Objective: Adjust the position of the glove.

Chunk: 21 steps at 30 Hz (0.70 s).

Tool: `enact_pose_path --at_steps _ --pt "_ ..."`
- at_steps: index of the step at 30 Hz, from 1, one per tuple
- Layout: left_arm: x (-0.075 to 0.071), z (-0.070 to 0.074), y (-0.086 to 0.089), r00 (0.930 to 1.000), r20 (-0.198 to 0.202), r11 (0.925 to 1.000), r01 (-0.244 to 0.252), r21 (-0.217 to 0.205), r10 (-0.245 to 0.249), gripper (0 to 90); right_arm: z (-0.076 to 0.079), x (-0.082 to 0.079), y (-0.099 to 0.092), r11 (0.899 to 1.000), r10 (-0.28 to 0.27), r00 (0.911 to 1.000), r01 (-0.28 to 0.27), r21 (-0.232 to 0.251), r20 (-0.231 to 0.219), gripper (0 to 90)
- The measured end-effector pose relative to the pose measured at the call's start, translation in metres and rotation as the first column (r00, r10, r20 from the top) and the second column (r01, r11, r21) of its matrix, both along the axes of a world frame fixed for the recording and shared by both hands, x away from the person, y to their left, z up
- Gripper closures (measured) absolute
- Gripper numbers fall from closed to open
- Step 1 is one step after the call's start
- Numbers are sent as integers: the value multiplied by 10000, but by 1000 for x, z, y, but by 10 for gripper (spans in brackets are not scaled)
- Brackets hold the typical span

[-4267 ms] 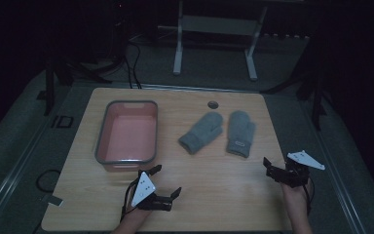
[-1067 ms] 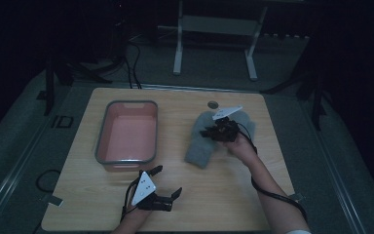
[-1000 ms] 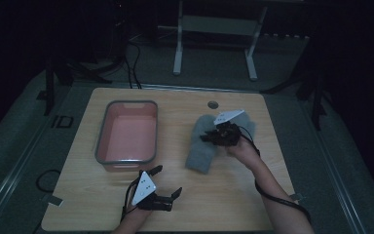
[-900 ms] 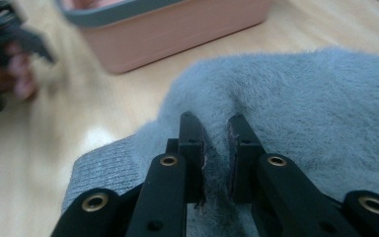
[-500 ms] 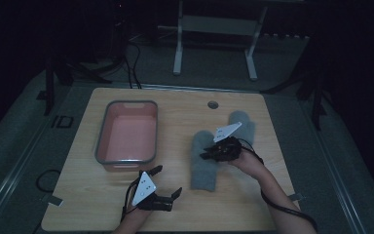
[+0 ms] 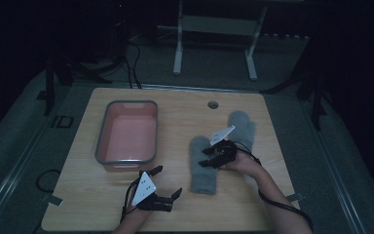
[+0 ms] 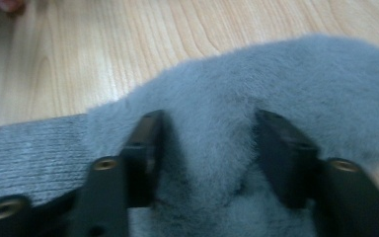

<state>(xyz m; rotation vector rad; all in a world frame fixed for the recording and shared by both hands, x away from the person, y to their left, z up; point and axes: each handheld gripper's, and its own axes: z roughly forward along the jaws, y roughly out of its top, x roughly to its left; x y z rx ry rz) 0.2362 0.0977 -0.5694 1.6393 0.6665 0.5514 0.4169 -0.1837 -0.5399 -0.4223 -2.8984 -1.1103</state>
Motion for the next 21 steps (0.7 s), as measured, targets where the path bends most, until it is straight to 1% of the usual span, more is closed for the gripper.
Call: enact_pose_path --at_steps 1,2,3,4,5,7,8,9,10,11,12,13,14,15,16,17,18,19,20,21 --pt "0 0 0 10000 -3 10000 8 -5 -8 10 0 0 0 10000 0 10000 0 0 0 327" --pt "0 0 0 10000 -9 10000 3 -7 -3 10 4 -2 0 9999 -95 9999 95 -64 143 278" --pt "0 0 0 10000 -21 10000 -1 -19 1 10 4 -2 0 9999 -95 9999 95 -64 143 278" --pt "0 0 0 10000 -28 10000 -4 -19 4 10 10 -5 -2 9999 -133 9994 131 70 326 211" --pt "0 0 0 10000 -31 10000 -7 -30 7 10 10 -5 -2 9999 -133 9994 131 70 326 211" --pt "0 0 0 10000 -22 10000 -5 -40 5 10 19 -6 -5 9984 -552 9973 544 170 488 180" --pt "0 0 0 10000 -23 10000 1 -38 -2 10 25 -7 -8 9964 -759 9953 734 423 601 166" --pt "0 0 0 10000 -17 10000 2 -31 -2 10 31 -8 -13 9932 -1014 9914 961 654 828 167" --pt "0 0 0 10000 -17 10000 1 -38 -1 10 44 -8 -22 9884 -1352 9857 1270 836 1009 213" --pt "0 0 0 10000 -15 10000 -1 -36 1 10 44 -8 -22 9884 -1352 9857 1270 836 1009 213" --pt "0 0 0 10000 -20 10000 -4 -45 3 10 50 -8 -27 9821 -1688 9800 1582 1022 1051 198" --pt "0 0 0 10000 -16 10000 -5 -50 5 10 56 -8 -32 9737 -2081 9708 1941 1190 1190 224" --pt "0 0 0 10000 -21 10000 -14 -64 14 10 65 -5 -43 9631 -2551 9597 2414 1191 1177 213" --pt "0 0 0 10000 -26 10000 -21 -68 21 10 69 -2 -48 9535 -2896 9510 2767 1198 1082 228" --pt "0 0 0 10000 -34 10000 -25 -70 25 10 69 -2 -48 9535 -2896 9510 2767 1198 1082 228" --pt "0 0 0 10000 -37 10000 -25 -73 25 10 74 0 -60 9360 -3408 9336 3259 1328 1110 274" --pt "0 0 0 10000 -34 10000 -29 -78 29 10 76 0 -65 9268 -3676 9206 3510 1336 1318 275" --pt "0 0 0 10000 -28 10000 -37 -80 37 10 76 0 -65 9268 -3676 9206 3510 1336 1318 275" --pt "0 0 0 10000 -21 10000 -36 -74 35 10 78 -1 -70 9172 -3920 9088 3742 1366 1427 273" --pt "0 0 0 10000 -23 10000 -32 -66 32 11 80 0 -74 9099 -4091 8994 3894 1429 1541 268"
